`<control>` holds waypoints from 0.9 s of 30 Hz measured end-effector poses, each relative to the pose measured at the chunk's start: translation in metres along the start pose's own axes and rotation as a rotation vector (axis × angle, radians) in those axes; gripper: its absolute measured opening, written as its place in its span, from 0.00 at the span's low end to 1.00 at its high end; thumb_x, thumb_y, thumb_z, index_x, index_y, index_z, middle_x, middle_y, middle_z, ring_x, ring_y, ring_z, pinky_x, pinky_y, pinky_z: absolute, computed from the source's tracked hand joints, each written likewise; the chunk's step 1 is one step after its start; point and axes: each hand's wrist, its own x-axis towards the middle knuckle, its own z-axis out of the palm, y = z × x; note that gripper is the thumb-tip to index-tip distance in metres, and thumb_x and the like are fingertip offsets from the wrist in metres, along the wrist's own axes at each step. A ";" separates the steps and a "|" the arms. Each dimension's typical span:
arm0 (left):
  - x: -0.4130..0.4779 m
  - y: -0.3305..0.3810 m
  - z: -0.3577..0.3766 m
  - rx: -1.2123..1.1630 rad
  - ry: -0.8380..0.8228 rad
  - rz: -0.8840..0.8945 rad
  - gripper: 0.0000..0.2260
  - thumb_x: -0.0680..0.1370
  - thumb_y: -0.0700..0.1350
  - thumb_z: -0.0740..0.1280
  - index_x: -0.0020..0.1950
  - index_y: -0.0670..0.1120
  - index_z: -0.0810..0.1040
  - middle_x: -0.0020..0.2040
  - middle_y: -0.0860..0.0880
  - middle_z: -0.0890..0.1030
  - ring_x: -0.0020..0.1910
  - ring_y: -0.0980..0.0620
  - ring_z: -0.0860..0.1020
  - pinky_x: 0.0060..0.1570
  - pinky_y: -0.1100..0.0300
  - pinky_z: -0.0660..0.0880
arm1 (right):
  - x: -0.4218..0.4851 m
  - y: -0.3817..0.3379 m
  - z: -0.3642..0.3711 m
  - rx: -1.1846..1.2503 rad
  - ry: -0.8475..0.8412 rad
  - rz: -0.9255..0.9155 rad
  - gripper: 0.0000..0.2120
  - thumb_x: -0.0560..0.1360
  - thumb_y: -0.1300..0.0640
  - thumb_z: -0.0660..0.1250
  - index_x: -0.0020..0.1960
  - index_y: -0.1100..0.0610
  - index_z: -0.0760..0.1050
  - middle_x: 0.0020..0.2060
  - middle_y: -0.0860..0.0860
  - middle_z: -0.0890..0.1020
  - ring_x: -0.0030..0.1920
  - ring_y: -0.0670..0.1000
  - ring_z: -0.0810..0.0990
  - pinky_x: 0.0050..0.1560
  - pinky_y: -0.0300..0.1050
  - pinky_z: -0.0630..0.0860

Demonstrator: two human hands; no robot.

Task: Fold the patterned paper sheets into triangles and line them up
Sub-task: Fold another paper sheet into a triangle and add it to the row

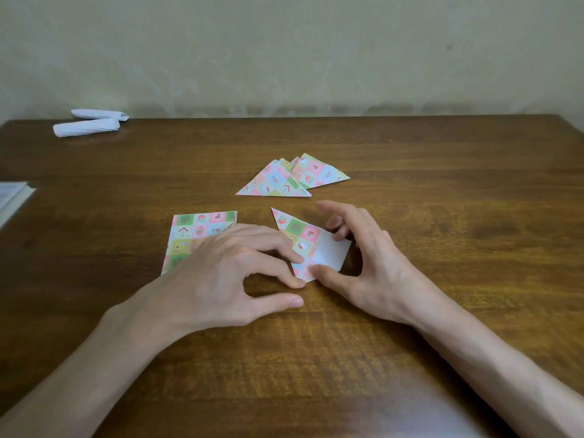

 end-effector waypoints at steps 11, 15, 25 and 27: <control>-0.001 0.000 -0.006 0.006 -0.046 0.012 0.13 0.77 0.65 0.67 0.56 0.64 0.86 0.62 0.66 0.80 0.68 0.65 0.74 0.70 0.54 0.72 | 0.002 0.010 -0.011 0.109 -0.093 -0.008 0.39 0.74 0.59 0.77 0.77 0.40 0.62 0.62 0.43 0.72 0.63 0.44 0.73 0.69 0.49 0.69; -0.002 0.001 -0.008 0.010 -0.055 0.013 0.13 0.78 0.65 0.66 0.57 0.65 0.85 0.63 0.68 0.79 0.69 0.66 0.72 0.71 0.57 0.70 | 0.003 0.011 -0.018 0.154 -0.137 0.002 0.38 0.75 0.65 0.75 0.76 0.39 0.64 0.63 0.43 0.73 0.64 0.43 0.74 0.64 0.38 0.67; 0.000 0.001 -0.002 0.046 0.027 0.048 0.10 0.78 0.60 0.70 0.53 0.60 0.88 0.61 0.63 0.83 0.65 0.65 0.77 0.63 0.53 0.77 | 0.003 0.013 -0.016 0.126 -0.101 -0.070 0.24 0.76 0.57 0.75 0.68 0.40 0.75 0.62 0.42 0.76 0.63 0.45 0.75 0.60 0.33 0.68; 0.000 -0.001 -0.004 0.048 0.007 0.052 0.10 0.78 0.60 0.70 0.54 0.59 0.88 0.62 0.63 0.83 0.66 0.66 0.76 0.65 0.54 0.77 | 0.002 0.012 -0.015 0.118 -0.065 -0.091 0.20 0.76 0.55 0.75 0.65 0.40 0.78 0.60 0.41 0.77 0.62 0.47 0.76 0.60 0.37 0.70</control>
